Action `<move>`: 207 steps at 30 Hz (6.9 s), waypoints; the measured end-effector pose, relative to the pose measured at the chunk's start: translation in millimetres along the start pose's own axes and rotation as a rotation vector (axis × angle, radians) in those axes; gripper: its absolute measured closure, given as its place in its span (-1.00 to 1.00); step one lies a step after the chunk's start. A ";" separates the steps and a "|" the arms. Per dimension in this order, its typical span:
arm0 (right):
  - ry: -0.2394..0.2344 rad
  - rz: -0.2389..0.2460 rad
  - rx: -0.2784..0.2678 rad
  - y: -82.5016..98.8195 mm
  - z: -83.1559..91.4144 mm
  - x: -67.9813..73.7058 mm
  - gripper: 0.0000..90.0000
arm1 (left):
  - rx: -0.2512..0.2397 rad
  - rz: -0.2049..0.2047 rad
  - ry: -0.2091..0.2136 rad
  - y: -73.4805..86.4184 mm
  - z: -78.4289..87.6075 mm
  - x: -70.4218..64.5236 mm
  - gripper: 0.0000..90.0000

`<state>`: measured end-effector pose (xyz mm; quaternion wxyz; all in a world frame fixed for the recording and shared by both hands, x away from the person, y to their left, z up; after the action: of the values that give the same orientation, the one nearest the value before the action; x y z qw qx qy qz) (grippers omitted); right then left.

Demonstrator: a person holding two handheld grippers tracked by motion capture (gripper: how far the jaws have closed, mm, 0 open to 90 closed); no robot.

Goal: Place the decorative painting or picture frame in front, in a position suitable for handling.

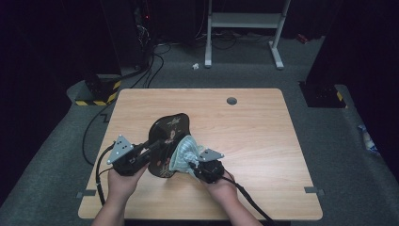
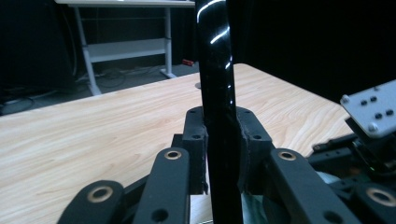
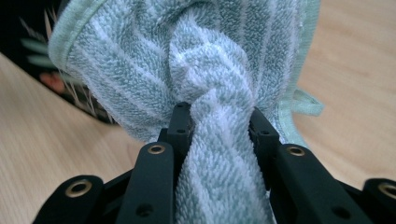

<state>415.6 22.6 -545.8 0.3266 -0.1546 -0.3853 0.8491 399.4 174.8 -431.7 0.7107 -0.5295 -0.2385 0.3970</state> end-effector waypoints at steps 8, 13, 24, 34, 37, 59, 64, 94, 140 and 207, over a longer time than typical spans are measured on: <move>-0.044 0.067 -0.025 -24.1 -3.8 33.1 0.53 | -0.002 0.010 -0.004 0.4 -0.5 -0.1 0.72; -0.105 0.128 -0.017 -18.9 -4.8 68.2 0.54 | -0.005 0.014 -0.008 0.7 -0.3 -0.2 0.72; -0.143 0.154 -0.022 -24.4 -0.9 85.5 0.54 | -0.006 0.037 -0.006 1.4 0.3 0.8 0.73; -0.013 0.003 -0.047 -45.2 -10.8 5.7 0.54 | -0.009 0.042 0.001 3.3 0.9 -0.6 0.72; 0.000 -0.013 -0.049 -47.9 -14.1 -1.3 0.54 | -0.016 0.052 -0.010 3.6 0.1 0.9 0.72; -0.167 0.099 -0.067 -32.7 -3.5 83.9 0.55 | -0.020 0.053 -0.034 3.8 -1.9 4.0 0.73; -0.072 0.018 -0.080 -45.6 -7.1 32.1 0.55 | -0.021 0.053 -0.026 3.8 -2.1 3.0 0.73; -0.125 0.048 0.069 14.1 -36.1 61.0 0.55 | -0.027 0.057 -0.030 3.8 -3.5 4.4 0.73; -0.158 0.102 -0.043 -20.7 -12.9 90.2 0.54 | -0.038 0.076 -0.029 4.2 -4.1 4.3 0.73; 0.038 -0.200 -0.057 49.6 33.0 -27.8 0.48 | 0.128 -0.011 -0.016 90.2 -0.7 -4.0 0.12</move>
<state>397.6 -38.7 -561.3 0.4125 -0.1407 -0.4163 0.7980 369.5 182.3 -516.7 0.7434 -0.4785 -0.2212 0.4117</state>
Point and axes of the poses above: each handheld gripper's, and its own axes: z roughly backward along the jaws, y roughly out of its underside, x roughly to its left, the point moved 10 cm from there along -z, roughly forward along the jaws, and after that the axes turned 4 degrees about x, right-handed, at the moved point
